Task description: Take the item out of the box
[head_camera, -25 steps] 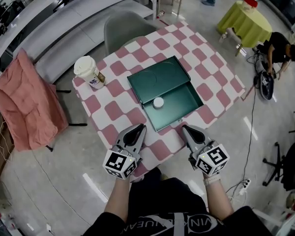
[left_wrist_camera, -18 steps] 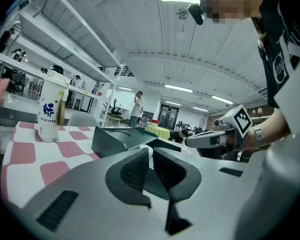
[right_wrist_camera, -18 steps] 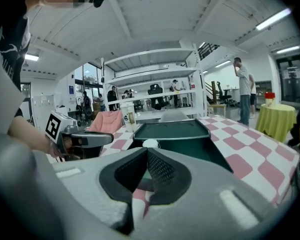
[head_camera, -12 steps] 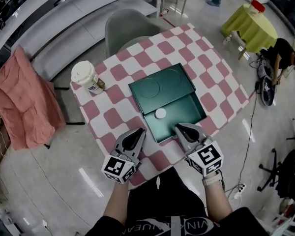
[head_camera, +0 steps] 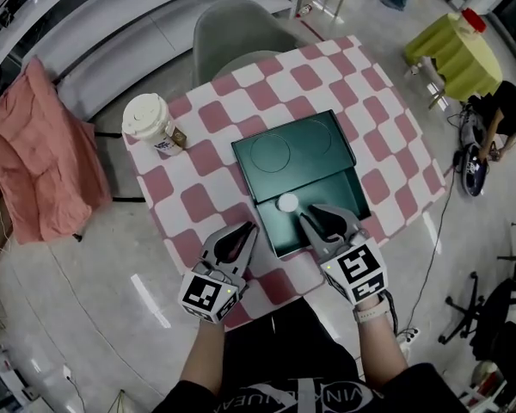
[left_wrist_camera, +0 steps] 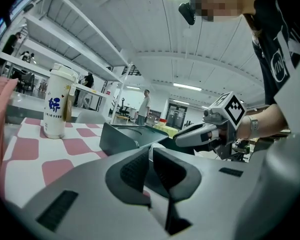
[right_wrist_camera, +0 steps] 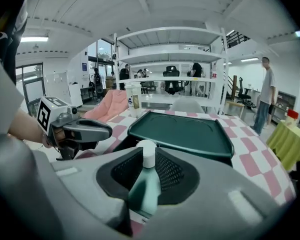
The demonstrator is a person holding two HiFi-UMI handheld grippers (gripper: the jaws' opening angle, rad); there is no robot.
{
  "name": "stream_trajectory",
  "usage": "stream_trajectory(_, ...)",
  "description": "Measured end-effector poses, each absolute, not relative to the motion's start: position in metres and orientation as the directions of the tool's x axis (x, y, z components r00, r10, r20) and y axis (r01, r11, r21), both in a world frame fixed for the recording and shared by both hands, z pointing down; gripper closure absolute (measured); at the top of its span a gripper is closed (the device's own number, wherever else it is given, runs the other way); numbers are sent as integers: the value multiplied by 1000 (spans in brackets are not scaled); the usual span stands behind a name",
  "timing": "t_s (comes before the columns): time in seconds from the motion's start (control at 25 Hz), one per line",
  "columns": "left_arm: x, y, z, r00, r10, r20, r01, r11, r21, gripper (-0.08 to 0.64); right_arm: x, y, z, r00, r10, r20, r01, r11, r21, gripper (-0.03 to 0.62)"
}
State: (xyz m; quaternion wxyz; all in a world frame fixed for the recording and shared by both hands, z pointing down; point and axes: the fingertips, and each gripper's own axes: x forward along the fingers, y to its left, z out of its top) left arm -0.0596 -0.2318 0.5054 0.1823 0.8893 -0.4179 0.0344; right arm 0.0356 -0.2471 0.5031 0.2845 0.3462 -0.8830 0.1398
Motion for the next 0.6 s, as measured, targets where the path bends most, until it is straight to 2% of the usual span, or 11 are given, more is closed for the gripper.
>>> stream_trajectory(0.44,-60,-235,514,624,-747,227,-775,-556,300,531,18,-252,530,-589,-403,701,-632,770,-89,390)
stream_trajectory(0.6,-61,-235,518,618,-751,232,-781,-554,288,531,14,-255,534,-585,-385,714,-622,778,-91,374)
